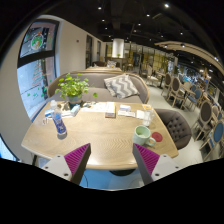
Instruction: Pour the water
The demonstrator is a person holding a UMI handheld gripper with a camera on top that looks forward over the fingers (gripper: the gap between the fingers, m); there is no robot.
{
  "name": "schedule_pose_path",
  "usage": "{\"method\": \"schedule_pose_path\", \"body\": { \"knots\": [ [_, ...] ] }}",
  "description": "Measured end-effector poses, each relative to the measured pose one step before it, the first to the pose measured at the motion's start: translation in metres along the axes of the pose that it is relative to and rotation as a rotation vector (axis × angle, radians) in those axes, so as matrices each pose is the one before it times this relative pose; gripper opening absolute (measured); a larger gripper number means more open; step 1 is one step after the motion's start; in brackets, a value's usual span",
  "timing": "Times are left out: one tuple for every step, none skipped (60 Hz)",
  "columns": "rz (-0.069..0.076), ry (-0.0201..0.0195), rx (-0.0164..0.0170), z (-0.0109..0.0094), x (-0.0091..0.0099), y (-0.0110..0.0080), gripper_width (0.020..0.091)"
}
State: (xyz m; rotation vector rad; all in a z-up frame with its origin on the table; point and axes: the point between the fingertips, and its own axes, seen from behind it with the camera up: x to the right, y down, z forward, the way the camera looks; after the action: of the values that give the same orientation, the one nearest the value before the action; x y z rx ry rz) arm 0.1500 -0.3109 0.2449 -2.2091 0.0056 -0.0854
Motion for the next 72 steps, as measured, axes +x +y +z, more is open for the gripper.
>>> {"method": "schedule_pose_path", "body": {
  "knots": [
    [0.0002, -0.00106, -0.00233, -0.00016, -0.00061, 0.00065, 0.0859],
    [0.0003, -0.00120, -0.00286, 0.00001, -0.00094, 0.00084, 0.0858],
    [0.0005, -0.00136, -0.00310, 0.00030, -0.00146, 0.00098, 0.0859],
    [0.0010, -0.00092, -0.00311, 0.00071, -0.00173, 0.00113, 0.0858],
    [0.0011, -0.00091, -0.00291, 0.00137, -0.00194, 0.00110, 0.0858],
    [0.0008, -0.00108, -0.00229, 0.00160, -0.00242, 0.00098, 0.0859],
    [-0.0002, -0.00171, -0.00384, -0.00177, -0.00088, 0.00065, 0.0858],
    [0.0008, -0.00125, -0.00198, 0.00270, -0.00363, 0.00108, 0.0859],
    [0.0005, -0.00126, -0.00257, 0.00318, -0.00371, 0.00111, 0.0859],
    [0.0007, -0.00134, -0.00245, 0.00315, -0.00393, 0.00128, 0.0860],
    [-0.0001, -0.00151, -0.00271, 0.00295, -0.00423, 0.00151, 0.0861],
    [-0.0004, -0.00217, -0.00276, 0.00251, -0.00469, 0.00132, 0.0862],
    [-0.0003, -0.00176, -0.00264, 0.00288, -0.00472, 0.00156, 0.0857],
    [-0.0007, -0.00220, -0.00301, 0.00251, -0.00466, 0.00130, 0.0855],
    [-0.0004, -0.00197, -0.00248, 0.00261, -0.00477, 0.00137, 0.0855],
    [-0.0010, -0.00221, -0.00193, 0.00278, -0.00556, 0.00095, 0.0857],
    [-0.0012, -0.00277, -0.00135, 0.00237, -0.00548, 0.00113, 0.0857],
    [-0.0015, -0.00320, -0.00164, 0.00228, -0.00580, 0.00109, 0.0859],
    [-0.0015, -0.00318, -0.00218, 0.00262, -0.00586, 0.00118, 0.0858],
    [-0.0013, -0.00358, -0.00254, 0.00260, -0.00611, 0.00141, 0.0858],
    [-0.0012, -0.00397, -0.00278, 0.00241, -0.00682, 0.00150, 0.0857],
    [-0.0011, -0.00435, -0.00236, 0.00304, -0.00714, 0.00118, 0.0856],
    [-0.0009, -0.00460, -0.00217, 0.00280, -0.00731, 0.00087, 0.0859],
    [-0.0009, -0.00500, -0.00180, 0.00258, -0.00761, 0.00085, 0.0858],
    [-0.0008, -0.00590, -0.00177, 0.00206, -0.00780, 0.00063, 0.0858],
    [-0.0004, -0.00647, -0.00120, 0.00259, -0.00851, 0.00051, 0.0857],
    [0.0004, -0.00658, 0.00000, 0.00308, -0.00877, -0.00011, 0.0857],
    [0.0004, -0.00748, 0.00095, 0.00299, -0.00892, -0.00019, 0.0858],
    [0.0005, -0.00812, 0.00108, 0.00318, -0.00969, -0.00020, 0.0859],
    [0.0002, -0.00865, 0.00102, 0.00353, -0.00949, 0.00014, 0.0858],
    [0.0004, -0.00863, 0.00180, 0.00380, -0.00938, -0.00021, 0.0858],
    [0.0005, -0.00922, 0.00256, 0.00331, -0.00983, -0.00054, 0.0860],
    [-0.0005, -0.00865, 0.00294, 0.00428, -0.00932, -0.00066, 0.0860],
    [-0.0009, -0.00831, 0.00264, 0.00442, -0.00959, -0.00054, 0.0858],
    [-0.0018, -0.00731, 0.00244, 0.00475, -0.00850, -0.00054, 0.0860],
    [-0.0017, -0.00587, 0.00254, 0.00474, -0.00861, -0.00087, 0.0856],
    [-0.0018, -0.00540, 0.00324, 0.00521, -0.00814, -0.00112, 0.0857],
    [-0.0020, -0.00650, 0.00401, 0.00528, -0.00833, -0.00135, 0.0860],
    [-0.0010, -0.00683, 0.00507, 0.00553, -0.00824, -0.00160, 0.0858],
    [-0.0005, -0.00672, 0.00606, 0.00612, -0.00788, -0.00196, 0.0861],
    [0.0007, -0.00599, 0.00666, 0.00595, -0.00735, -0.00235, 0.0860],
    [0.0015, -0.00482, 0.00651, 0.00619, -0.00660, -0.00190, 0.0861],
    [0.0023, -0.00334, 0.00526, 0.00658, -0.00606, -0.00185, 0.0860],
    [0.0030, -0.00247, 0.00522, 0.00712, -0.00565, -0.00186, 0.0861],
    [0.0034, -0.00175, 0.00597, 0.00688, -0.00500, -0.00197, 0.0861],
    [0.0038, -0.00080, 0.00651, 0.00687, -0.00445, -0.00236, 0.0863],
    [0.0034, 0.00003, 0.00680, 0.00713, -0.00402, -0.00239, 0.0861],
    [0.0036, 0.00023, 0.00690, 0.00736, -0.00362, -0.00253, 0.0863],
    [0.0033, 0.00060, 0.00799, 0.00748, -0.00319, -0.00266, 0.0864],
    [0.0035, 0.00108, 0.00884, 0.00768, -0.00257, -0.00267, 0.0863],
    [0.0031, 0.00179, 0.00916, 0.00785, -0.00216, -0.00252, 0.0862],
    [0.0030, 0.00280, 0.00923, 0.00792, -0.00172, -0.00239, 0.0863],
    [0.0022, 0.00276, 0.00781, 0.00793, -0.00151, -0.00242, 0.0863],
    [0.0011, 0.00234, 0.00720, 0.00834, -0.00117, -0.00191, 0.0863],
    [0.0001, 0.00254, 0.00690, 0.00833, -0.00087, -0.00149, 0.0864],
    [-0.0004, 0.00293, 0.00631, 0.00843, -0.00053, -0.00142, 0.0862],
    [-0.0009, 0.00466, 0.00544, 0.00801, -0.00011, -0.00116, 0.0863],
    [-0.0006, 0.00360, 0.00372, 0.00688, -0.00031, -0.00084, 0.0861],
    [-0.0021, 0.00227, 0.00314, 0.00790, -0.00038, -0.00065, 0.0862],
    [-0.0028, 0.00016, 0.00316, 0.00801, -0.00078, -0.00038, 0.0863],
    [-0.0019, -0.00018, 0.00486, 0.00739, -0.00091, -0.00074, 0.0865],
    [-0.0015, 0.00079, 0.00631, 0.00743, -0.00020, -0.00110, 0.0866],
    [-0.0005, 0.00345, 0.00666, 0.00722, 0.00040, -0.00134, 0.0868],
    [0.0003, 0.00528, 0.00561, 0.00734, 0.00100, -0.00060, 0.0861],
    [0.0013, 0.00856, 0.00382, 0.00776, 0.00203, -0.00019, 0.0862],
    [0.0011, 0.00807, -0.00009, 0.01106, 0.00292, -0.00159, 0.0864],
    [0.0030, 0.00595, 0.00189, 0.00032, 0.00024, 0.00188, 0.0866],
    [0.0022, 0.00435, 0.00190, 0.00404, 0.00073, 0.00021, 0.0868],
    [0.0033, 0.00466, 0.00378, 0.00415, 0.00112, -0.00023, 0.0866],
    [0.0035, 0.00430, 0.00497, 0.00385, 0.00079, -0.00051, 0.0867],
    [0.0026, 0.00286, 0.00497, 0.00390, 0.00042, -0.00051, 0.0863],
    [0.0014, 0.00163, 0.00365, 0.00312, 0.00025, -0.00037, 0.0855]
  ]
}}
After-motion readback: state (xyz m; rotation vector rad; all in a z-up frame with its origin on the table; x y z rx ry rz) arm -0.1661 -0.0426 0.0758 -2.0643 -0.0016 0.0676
